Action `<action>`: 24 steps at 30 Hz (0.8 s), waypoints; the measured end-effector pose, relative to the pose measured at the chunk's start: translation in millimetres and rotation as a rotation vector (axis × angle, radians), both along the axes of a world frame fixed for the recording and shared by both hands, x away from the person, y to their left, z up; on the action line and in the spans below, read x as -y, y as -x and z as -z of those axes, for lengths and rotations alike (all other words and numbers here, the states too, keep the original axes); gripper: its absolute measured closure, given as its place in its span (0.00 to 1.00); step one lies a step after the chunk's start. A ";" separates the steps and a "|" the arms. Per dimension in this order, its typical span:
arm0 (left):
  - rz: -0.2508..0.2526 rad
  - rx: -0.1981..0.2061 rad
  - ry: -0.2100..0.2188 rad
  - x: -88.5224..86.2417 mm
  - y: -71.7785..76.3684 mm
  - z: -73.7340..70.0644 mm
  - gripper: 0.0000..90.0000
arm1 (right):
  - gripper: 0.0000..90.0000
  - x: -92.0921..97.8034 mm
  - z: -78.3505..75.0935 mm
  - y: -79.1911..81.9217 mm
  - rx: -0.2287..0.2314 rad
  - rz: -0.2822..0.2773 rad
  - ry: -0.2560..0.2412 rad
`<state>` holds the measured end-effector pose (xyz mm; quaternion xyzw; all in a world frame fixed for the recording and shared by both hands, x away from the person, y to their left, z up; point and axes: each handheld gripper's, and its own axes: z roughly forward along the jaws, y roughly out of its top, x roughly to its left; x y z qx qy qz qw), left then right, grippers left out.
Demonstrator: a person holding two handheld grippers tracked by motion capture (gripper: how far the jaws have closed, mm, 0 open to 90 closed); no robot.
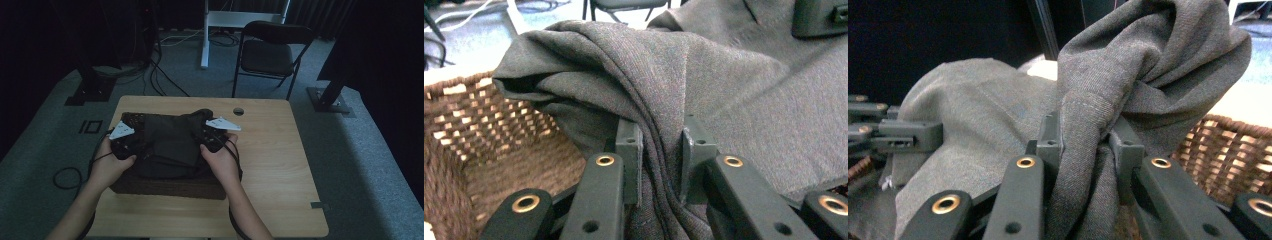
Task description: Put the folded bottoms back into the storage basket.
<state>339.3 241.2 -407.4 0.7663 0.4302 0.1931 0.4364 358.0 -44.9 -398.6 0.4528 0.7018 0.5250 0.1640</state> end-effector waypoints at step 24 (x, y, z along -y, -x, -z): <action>-0.035 -0.108 -0.092 -1.8 -38.0 25.2 0.84 | 0.81 -24.6 46.3 -28.4 -0.087 0.064 -0.025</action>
